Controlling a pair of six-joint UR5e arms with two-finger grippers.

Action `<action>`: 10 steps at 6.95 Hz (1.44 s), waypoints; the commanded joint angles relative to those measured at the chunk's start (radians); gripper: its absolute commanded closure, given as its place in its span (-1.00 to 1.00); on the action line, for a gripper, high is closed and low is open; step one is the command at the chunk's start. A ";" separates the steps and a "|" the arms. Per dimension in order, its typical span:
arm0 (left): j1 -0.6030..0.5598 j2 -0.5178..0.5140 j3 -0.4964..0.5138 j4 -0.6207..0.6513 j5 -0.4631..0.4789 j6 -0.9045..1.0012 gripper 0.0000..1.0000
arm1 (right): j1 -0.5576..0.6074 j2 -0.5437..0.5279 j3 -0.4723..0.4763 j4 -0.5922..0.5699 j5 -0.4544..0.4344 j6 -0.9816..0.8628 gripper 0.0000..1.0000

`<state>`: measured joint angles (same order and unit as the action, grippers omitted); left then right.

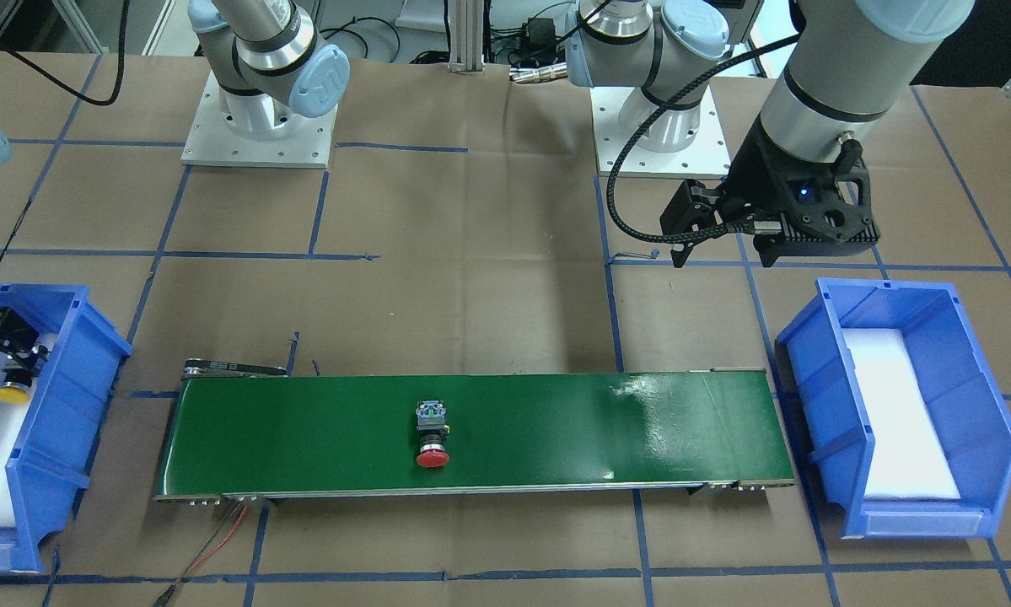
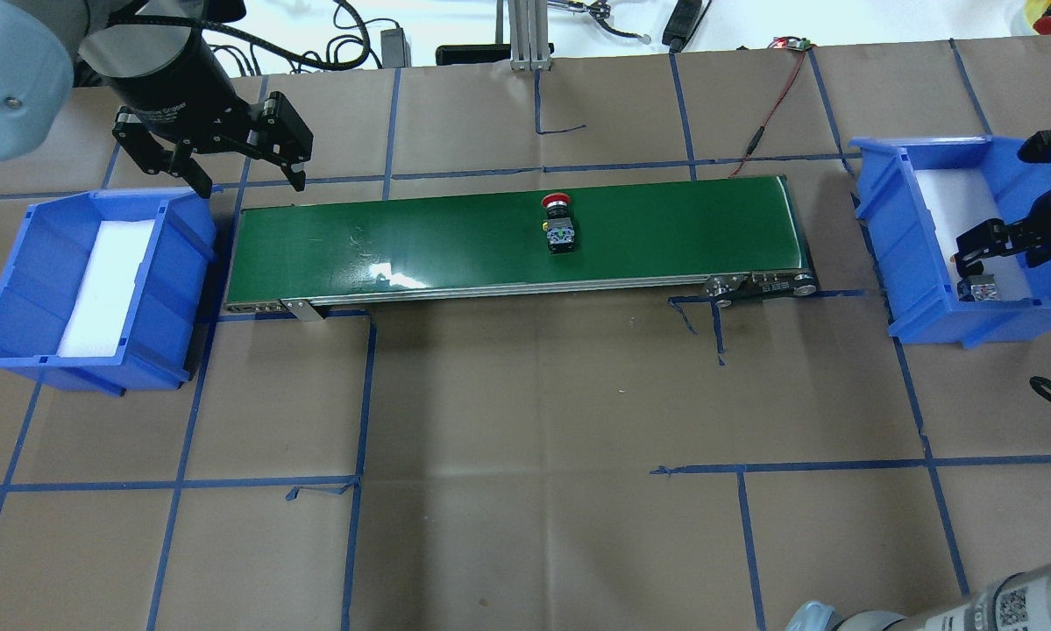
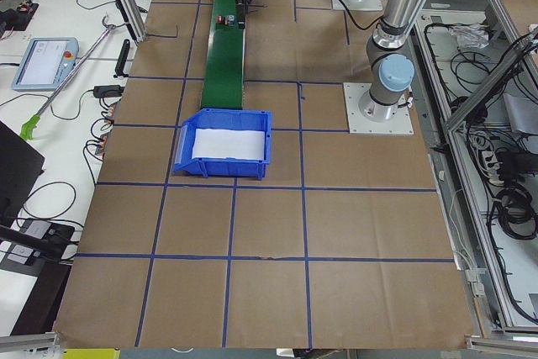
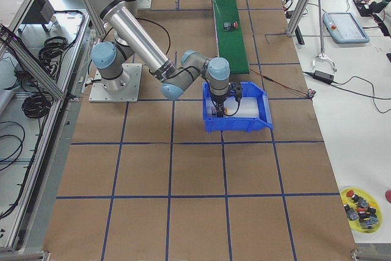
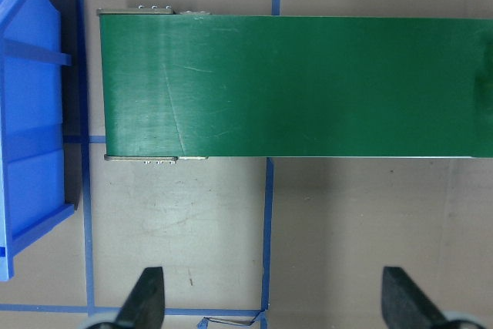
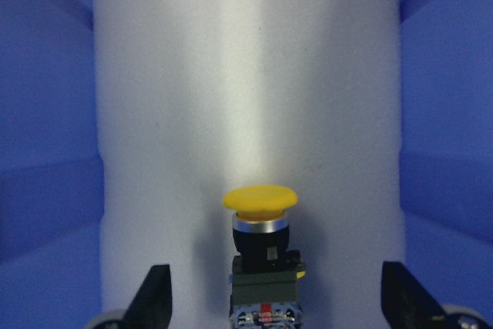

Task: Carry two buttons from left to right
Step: 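Lower the button into the bin and open the right gripper, then move the right gripper back to the belt and grasp the red-capped button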

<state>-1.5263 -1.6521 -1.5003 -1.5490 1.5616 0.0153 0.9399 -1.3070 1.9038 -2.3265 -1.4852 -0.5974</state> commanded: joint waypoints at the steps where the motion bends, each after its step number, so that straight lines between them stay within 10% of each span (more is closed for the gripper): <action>1: 0.002 0.000 0.000 0.001 0.000 0.000 -0.99 | 0.011 -0.084 -0.043 0.013 0.000 0.004 -0.99; 4: 0.000 0.000 0.000 0.001 0.000 0.000 -0.99 | 0.077 -0.184 -0.152 0.334 -0.004 0.127 -0.99; 10: 0.002 -0.002 0.000 0.001 0.000 0.000 -0.99 | 0.575 -0.215 -0.152 0.362 -0.142 0.585 -0.99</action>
<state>-1.5248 -1.6532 -1.5002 -1.5478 1.5616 0.0150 1.4152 -1.5240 1.7507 -1.9596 -1.5821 -0.0704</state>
